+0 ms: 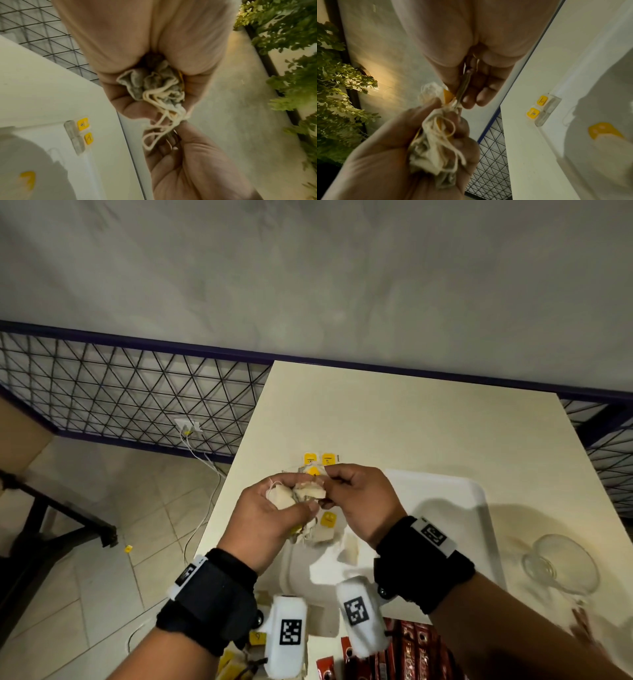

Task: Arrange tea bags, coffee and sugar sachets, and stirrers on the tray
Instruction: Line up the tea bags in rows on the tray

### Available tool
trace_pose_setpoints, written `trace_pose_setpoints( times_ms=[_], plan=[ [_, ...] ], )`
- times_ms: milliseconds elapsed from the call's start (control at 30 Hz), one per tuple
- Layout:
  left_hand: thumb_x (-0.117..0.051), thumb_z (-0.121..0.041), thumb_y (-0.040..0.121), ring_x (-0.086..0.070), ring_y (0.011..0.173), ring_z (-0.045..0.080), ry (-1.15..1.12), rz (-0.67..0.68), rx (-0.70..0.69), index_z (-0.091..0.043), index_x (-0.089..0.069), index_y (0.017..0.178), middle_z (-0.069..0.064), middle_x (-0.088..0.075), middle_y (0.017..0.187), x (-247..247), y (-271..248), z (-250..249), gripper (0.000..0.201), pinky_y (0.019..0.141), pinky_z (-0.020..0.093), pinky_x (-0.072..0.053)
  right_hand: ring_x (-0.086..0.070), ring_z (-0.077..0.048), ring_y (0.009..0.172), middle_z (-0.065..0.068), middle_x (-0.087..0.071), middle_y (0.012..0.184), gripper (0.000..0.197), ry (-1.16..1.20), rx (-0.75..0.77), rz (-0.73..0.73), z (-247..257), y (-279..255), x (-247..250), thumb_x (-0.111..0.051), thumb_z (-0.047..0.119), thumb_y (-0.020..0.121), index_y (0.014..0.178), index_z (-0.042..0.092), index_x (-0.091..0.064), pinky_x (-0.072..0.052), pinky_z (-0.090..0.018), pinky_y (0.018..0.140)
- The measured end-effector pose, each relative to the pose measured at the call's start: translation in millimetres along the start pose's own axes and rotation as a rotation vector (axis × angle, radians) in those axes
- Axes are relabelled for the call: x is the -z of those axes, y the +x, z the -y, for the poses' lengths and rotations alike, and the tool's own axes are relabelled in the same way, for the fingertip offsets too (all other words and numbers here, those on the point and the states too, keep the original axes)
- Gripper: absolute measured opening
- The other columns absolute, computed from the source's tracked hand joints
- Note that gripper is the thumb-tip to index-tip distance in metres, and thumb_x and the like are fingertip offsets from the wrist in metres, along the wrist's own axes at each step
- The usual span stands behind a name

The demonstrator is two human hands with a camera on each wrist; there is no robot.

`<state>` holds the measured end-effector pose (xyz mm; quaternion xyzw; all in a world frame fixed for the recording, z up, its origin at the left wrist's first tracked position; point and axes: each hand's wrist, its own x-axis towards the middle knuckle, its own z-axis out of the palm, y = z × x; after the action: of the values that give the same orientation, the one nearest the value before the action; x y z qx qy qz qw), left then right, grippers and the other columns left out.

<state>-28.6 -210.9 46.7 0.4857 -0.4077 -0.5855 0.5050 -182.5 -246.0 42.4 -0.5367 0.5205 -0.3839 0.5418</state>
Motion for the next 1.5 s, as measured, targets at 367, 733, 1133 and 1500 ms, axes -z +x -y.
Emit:
trace_pose_setpoints(
  times_ms=[367, 733, 1133, 1500],
  plan=[
    [-0.072, -0.002, 0.068, -0.065, 0.075, 0.014, -0.059, -0.086, 0.050, -0.015, -0.072, 0.071, 0.002, -0.074, 0.105, 8, 0, 1, 0.014, 0.057, 0.020, -0.048, -0.056, -0.018, 0.071, -0.022, -0.068, 0.082, 0.016, 0.075, -0.031, -0.033, 0, 2, 10, -0.062, 0.006, 0.090, 0.080, 0.017, -0.069, -0.046, -0.030, 0.067],
    [-0.067, 0.006, 0.082, -0.049, 0.049, 0.009, 0.217, -0.030, 0.032, -0.007, -0.071, 0.089, -0.008, -0.068, 0.068, -3, 18, -7, 0.015, 0.047, 0.019, -0.041, -0.050, -0.022, 0.071, -0.013, -0.058, 0.077, 0.011, -0.007, 0.017, -0.018, -8, 7, 18, -0.061, 0.013, 0.092, 0.083, 0.009, -0.066, -0.049, -0.036, 0.069],
    [-0.070, 0.001, 0.082, -0.048, 0.051, 0.017, 0.324, -0.077, 0.187, -0.010, -0.074, 0.088, 0.010, -0.058, 0.061, 29, 26, 20, 0.013, 0.044, 0.023, -0.040, -0.039, -0.014, 0.042, 0.011, -0.046, 0.039, 0.009, -0.071, -0.190, -0.261, -78, 73, 63, -0.063, 0.015, 0.091, 0.089, 0.008, -0.069, -0.035, -0.023, 0.046],
    [-0.072, 0.003, 0.079, -0.053, 0.061, 0.024, 0.342, -0.083, 0.233, -0.012, -0.076, 0.083, 0.015, -0.070, 0.080, 60, 25, 29, 0.016, 0.048, 0.022, -0.041, -0.049, -0.018, 0.059, 0.007, -0.057, 0.061, 0.015, -0.264, -0.333, -0.262, -123, 124, 46, -0.067, 0.042, 0.077, 0.080, 0.027, -0.066, -0.041, -0.031, 0.066]
  ],
)
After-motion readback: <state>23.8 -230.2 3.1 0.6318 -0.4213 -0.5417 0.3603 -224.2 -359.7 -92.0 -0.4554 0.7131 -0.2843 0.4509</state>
